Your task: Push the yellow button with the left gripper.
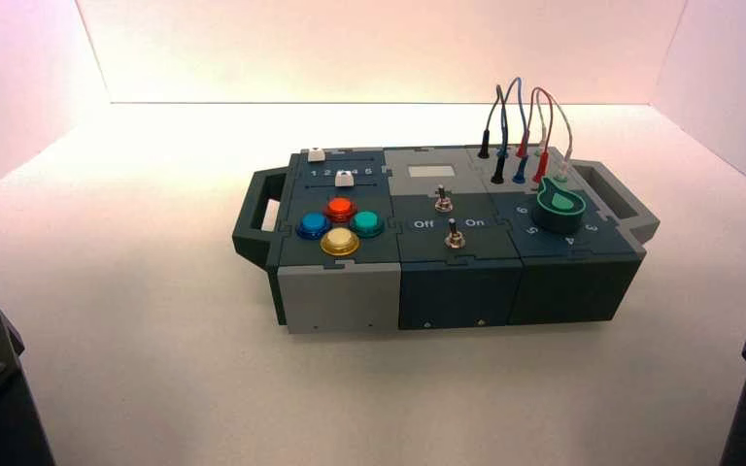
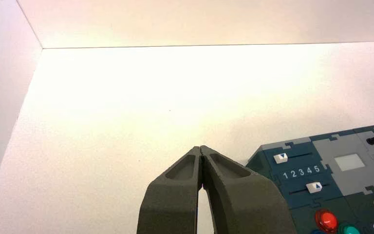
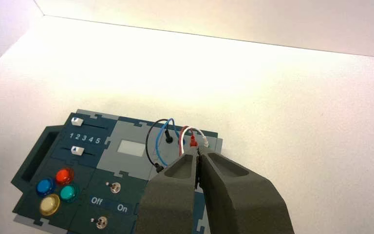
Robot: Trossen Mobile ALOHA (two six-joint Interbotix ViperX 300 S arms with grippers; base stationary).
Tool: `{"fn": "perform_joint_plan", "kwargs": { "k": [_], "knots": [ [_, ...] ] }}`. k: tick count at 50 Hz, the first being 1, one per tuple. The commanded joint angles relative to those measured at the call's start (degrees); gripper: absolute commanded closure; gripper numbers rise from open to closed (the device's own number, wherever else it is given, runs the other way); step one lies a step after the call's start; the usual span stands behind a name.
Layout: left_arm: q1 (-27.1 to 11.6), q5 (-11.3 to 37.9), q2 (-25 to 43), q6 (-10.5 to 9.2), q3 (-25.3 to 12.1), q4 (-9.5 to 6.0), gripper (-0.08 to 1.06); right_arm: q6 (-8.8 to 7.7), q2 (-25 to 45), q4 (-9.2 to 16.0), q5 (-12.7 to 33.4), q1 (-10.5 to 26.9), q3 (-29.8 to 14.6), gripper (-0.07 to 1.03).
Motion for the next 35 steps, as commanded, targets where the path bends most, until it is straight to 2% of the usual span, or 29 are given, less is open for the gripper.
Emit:
{"fn": "perform_joint_plan", "kwargs": {
  "k": [1,17,27,35],
  "knots": [
    [-0.2,-0.3,0.4,0.18,-1.8,0.09,1.01,0.0,0.4,0.3,-0.5,-0.1,-0.7,0.99],
    [-1.1,0.0,0.9,0.18,-1.8,0.0,1.01,0.0,0.4,0.4,-0.4,-0.1,-0.7,0.99],
    [-8.3,2.3,5.8,0.26,-2.5,0.09,1.01,0.0,1.0,0.5,-0.4,0.0,-0.7,0.99],
    [-17.7,6.0,13.7,1.41,-4.2,0.0,1.01,0.0,2.4,0.5,-0.3,0.0,-0.9,0.99]
  ]
}}
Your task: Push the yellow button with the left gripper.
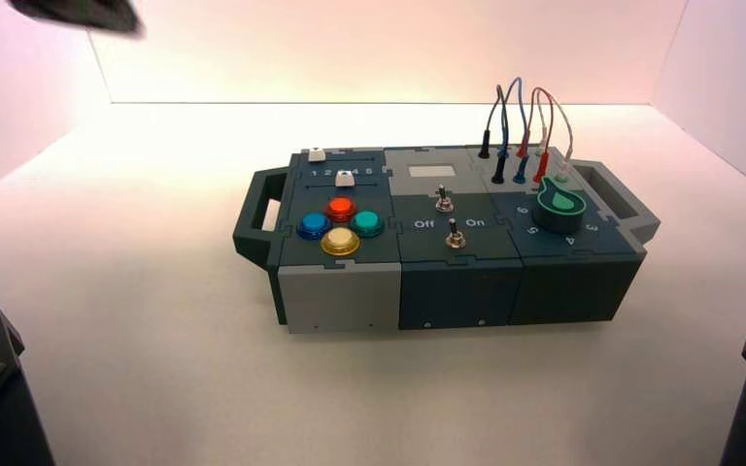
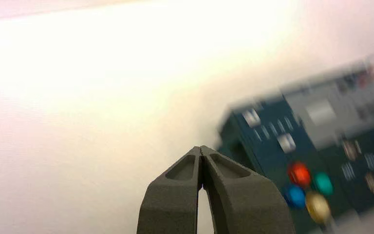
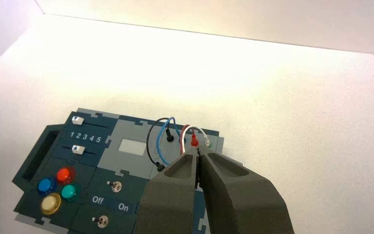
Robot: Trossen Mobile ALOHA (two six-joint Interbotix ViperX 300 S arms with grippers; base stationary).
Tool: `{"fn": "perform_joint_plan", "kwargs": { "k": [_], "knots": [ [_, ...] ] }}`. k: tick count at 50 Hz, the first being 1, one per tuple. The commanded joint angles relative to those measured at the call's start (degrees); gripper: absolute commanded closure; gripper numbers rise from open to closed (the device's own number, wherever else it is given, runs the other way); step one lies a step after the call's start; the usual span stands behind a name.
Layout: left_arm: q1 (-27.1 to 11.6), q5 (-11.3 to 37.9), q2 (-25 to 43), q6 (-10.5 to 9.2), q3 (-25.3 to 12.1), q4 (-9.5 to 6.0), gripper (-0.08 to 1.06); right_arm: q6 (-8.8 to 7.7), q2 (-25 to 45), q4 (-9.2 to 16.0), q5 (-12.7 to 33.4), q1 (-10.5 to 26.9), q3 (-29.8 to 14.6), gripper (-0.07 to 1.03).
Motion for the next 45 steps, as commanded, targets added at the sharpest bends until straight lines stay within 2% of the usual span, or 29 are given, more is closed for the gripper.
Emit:
{"fn": "perform_joint_plan", "kwargs": {
  "k": [1,9,10,12,13,14,24,31,40,45],
  "knots": [
    [-8.3,2.9,6.9,0.7,-3.3,0.0,1.01,0.0,1.8,0.2,-0.4,0.0,-0.9,0.99],
    [-17.7,4.3,11.5,0.79,-4.4,0.0,1.01,0.0,3.9,0.2,-0.3,0.0,-1.0,0.99],
    [-20.3,4.6,12.3,0.7,-4.8,-0.09,1.01,0.0,4.7,0.2,-0.3,0.0,-1.1,0.99],
    [-21.2,4.7,12.5,0.7,-4.9,-0.26,1.01,0.0,5.1,0.2,-0.3,0.0,-1.1,0.99],
    [-23.5,4.6,12.7,0.7,-5.1,-0.53,1.01,0.0,5.8,0.3,-0.3,0.0,-1.2,0.99],
    [-24.1,4.5,12.7,0.7,-5.3,-0.62,1.01,0.0,5.9,0.3,-0.3,0.0,-1.2,0.99],
    [-25.7,4.7,13.3,0.79,-5.4,-0.7,1.01,0.18,6.8,0.4,-0.1,0.0,-1.1,0.99],
    [-25.8,5.4,15.4,2.02,-6.7,-0.53,1.01,0.26,6.8,0.4,-0.1,0.0,-1.1,0.99],
    [-26.9,6.6,22.4,4.48,-9.6,-0.53,1.01,0.26,6.8,0.5,-0.1,0.0,-1.1,0.99],
    [-28.7,6.9,26.5,5.01,-11.6,-0.53,1.01,0.26,6.8,0.6,-0.1,0.0,-1.1,0.99]
  ]
}}
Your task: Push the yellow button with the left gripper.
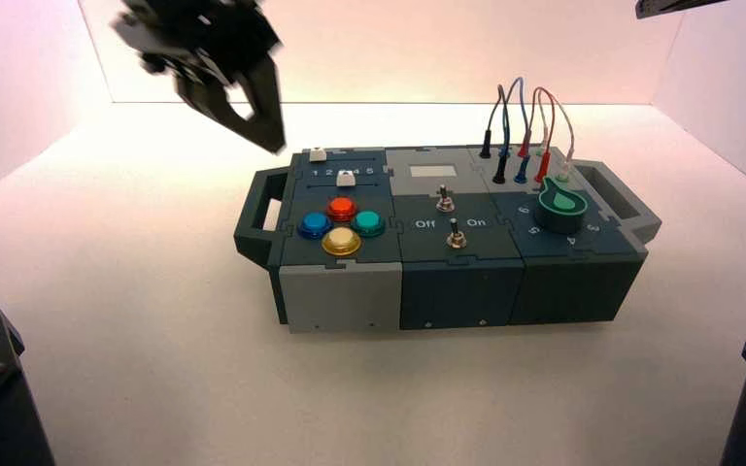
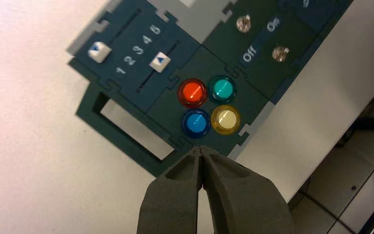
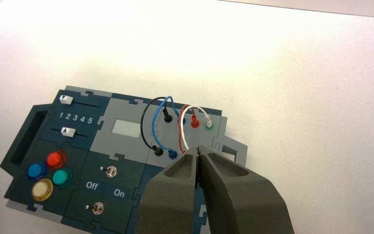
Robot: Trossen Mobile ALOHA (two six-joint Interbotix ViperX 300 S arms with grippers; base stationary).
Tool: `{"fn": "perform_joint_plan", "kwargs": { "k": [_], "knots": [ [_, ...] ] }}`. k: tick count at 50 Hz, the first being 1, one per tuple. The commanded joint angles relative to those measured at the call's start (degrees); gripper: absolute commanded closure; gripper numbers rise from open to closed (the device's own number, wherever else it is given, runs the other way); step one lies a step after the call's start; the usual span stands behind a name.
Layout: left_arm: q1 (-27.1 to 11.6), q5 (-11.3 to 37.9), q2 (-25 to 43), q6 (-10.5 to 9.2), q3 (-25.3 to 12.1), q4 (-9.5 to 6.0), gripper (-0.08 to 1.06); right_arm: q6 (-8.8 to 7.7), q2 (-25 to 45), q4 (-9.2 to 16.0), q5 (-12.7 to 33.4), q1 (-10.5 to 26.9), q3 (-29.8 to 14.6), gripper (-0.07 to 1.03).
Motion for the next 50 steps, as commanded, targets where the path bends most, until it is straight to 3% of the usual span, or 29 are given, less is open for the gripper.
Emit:
{"fn": "perform_joint_plan", "kwargs": {
  "k": [1,3,16,50],
  "knots": [
    [-2.5,0.2,5.3,0.7,-4.1,0.09,1.01,0.18,0.2,0.4,-0.3,-0.1,-1.0,0.99],
    [-4.9,0.2,9.5,0.79,-5.8,0.09,1.01,0.18,0.2,0.4,-0.2,-0.2,-1.0,0.99],
    [-8.8,0.3,18.0,0.97,-9.5,0.0,1.01,0.18,1.2,0.5,0.2,-0.1,-1.0,0.99],
    [-9.1,0.4,22.8,1.93,-9.9,0.7,1.01,0.18,0.4,0.7,0.4,-0.1,-1.1,0.99]
  ]
}}
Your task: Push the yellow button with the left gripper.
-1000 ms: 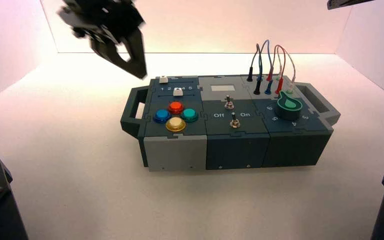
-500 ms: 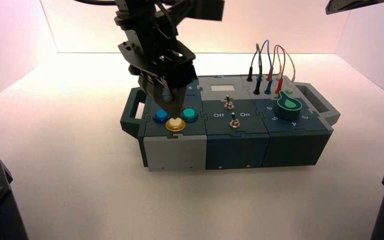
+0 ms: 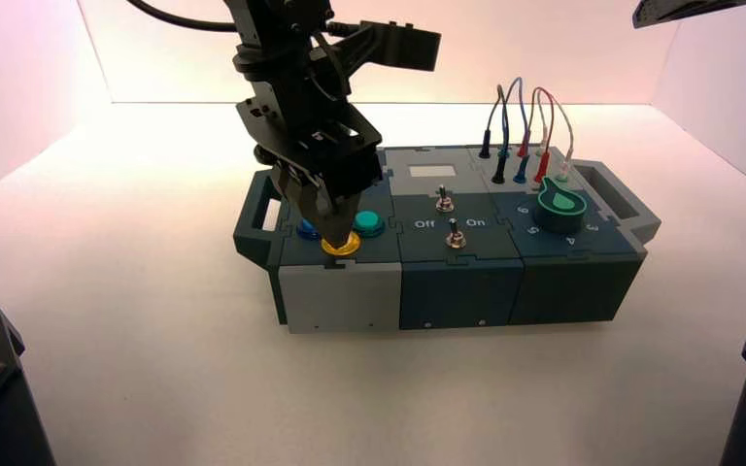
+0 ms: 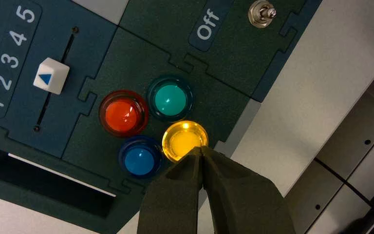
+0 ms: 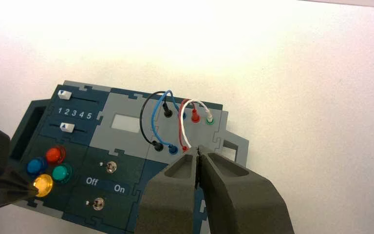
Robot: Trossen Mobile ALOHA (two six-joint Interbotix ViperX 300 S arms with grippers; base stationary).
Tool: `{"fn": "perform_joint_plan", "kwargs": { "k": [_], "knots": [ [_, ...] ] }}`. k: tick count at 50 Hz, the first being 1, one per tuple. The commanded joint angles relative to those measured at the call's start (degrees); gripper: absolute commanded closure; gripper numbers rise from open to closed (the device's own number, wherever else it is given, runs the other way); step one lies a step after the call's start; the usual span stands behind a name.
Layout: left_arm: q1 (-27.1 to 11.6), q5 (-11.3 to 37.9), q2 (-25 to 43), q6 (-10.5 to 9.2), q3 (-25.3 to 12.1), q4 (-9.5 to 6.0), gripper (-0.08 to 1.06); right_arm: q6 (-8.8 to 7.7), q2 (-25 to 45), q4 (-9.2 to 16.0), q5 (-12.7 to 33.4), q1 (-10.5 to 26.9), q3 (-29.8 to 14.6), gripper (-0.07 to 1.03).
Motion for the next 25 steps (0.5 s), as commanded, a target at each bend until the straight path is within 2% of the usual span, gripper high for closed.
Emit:
{"fn": "perform_joint_plan", "kwargs": {
  "k": [1,14,25],
  "knots": [
    [-0.1,-0.2,-0.1,0.44,-1.1,0.18,1.01,0.18,-0.4,0.3,-0.2,-0.1,-1.1,0.99],
    [-0.1,0.2,-0.6,0.62,-1.0,0.35,1.01,0.18,-1.3,0.4,-0.2,-0.1,-0.9,0.99],
    [0.0,1.3,-6.9,0.7,0.5,0.97,1.01,0.18,-1.1,1.1,-0.1,0.0,-1.0,0.99]
  ]
}}
